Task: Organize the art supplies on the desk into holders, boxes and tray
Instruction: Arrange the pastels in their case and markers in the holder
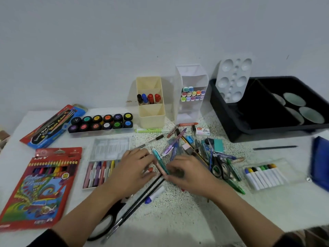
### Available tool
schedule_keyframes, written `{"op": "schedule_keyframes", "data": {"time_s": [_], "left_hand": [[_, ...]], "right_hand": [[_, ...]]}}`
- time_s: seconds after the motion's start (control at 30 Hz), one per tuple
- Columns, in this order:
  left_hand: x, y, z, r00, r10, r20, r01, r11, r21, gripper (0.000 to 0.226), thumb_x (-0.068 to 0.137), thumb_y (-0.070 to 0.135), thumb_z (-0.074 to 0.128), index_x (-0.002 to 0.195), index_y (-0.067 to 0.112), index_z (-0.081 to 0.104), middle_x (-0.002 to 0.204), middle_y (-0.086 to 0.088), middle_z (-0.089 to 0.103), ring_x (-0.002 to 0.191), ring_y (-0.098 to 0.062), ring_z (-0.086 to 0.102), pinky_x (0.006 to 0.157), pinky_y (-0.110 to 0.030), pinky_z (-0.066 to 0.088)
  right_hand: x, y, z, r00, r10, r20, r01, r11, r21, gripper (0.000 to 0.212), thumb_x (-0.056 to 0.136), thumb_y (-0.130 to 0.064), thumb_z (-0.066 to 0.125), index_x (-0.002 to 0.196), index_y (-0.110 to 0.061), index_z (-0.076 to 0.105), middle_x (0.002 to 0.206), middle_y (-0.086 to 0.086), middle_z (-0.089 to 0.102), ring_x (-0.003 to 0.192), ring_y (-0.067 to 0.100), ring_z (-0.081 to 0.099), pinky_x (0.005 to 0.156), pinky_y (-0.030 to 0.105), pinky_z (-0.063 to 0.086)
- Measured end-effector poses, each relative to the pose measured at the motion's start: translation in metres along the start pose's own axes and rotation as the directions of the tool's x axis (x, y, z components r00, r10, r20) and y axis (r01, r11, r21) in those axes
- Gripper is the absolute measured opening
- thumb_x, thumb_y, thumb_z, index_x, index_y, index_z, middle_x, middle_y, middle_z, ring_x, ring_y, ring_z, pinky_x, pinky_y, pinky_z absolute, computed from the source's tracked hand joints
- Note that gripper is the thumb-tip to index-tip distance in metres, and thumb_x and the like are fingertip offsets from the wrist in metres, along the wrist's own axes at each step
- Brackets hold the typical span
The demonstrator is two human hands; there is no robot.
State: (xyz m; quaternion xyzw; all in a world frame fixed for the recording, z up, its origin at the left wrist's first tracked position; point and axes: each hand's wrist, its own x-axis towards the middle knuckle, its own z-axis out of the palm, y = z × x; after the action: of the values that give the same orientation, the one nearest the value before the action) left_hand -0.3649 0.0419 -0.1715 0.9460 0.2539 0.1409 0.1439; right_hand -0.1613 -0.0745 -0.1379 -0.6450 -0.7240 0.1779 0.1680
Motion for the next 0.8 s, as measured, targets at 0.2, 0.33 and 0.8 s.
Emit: {"op": "schedule_keyframes", "data": {"time_s": [0.2,0.33,0.8], "left_hand": [[-0.01,-0.001,-0.011,0.992,-0.085,0.09,0.089,0.995,-0.04,0.027,0.089,0.057,0.06,0.103,0.036,0.067,0.081,0.016,0.055,0.078,-0.002,0.054,0.069,-0.032,0.051],[-0.01,0.001,-0.012,0.988,-0.113,0.102,0.119,0.992,-0.047,0.02,0.091,0.05,0.064,0.108,0.038,0.065,0.082,0.017,0.054,0.079,-0.002,0.055,0.071,-0.031,0.051],[-0.022,-0.045,-0.04,0.922,-0.331,-0.202,0.304,0.94,-0.154,0.013,0.096,0.023,0.063,0.107,0.025,0.07,0.101,0.012,0.063,0.101,-0.011,0.051,0.083,-0.031,0.043]], "right_hand": [[0.014,-0.013,0.002,0.999,0.032,0.011,-0.031,0.997,-0.073,0.015,0.087,-0.035,0.072,0.082,-0.024,0.063,0.074,-0.009,0.058,0.069,0.006,0.053,0.064,0.024,0.039],[0.02,-0.02,-0.002,0.995,0.094,0.029,-0.089,0.986,-0.14,0.009,0.086,-0.03,0.063,0.083,-0.021,0.062,0.071,-0.006,0.059,0.068,0.014,0.06,0.067,0.033,0.055],[0.049,-0.022,0.011,0.983,0.168,-0.075,-0.132,0.928,0.349,0.013,0.098,-0.017,0.06,0.105,-0.016,0.071,0.077,-0.002,0.061,0.052,0.004,0.042,0.049,0.018,0.033]]}}
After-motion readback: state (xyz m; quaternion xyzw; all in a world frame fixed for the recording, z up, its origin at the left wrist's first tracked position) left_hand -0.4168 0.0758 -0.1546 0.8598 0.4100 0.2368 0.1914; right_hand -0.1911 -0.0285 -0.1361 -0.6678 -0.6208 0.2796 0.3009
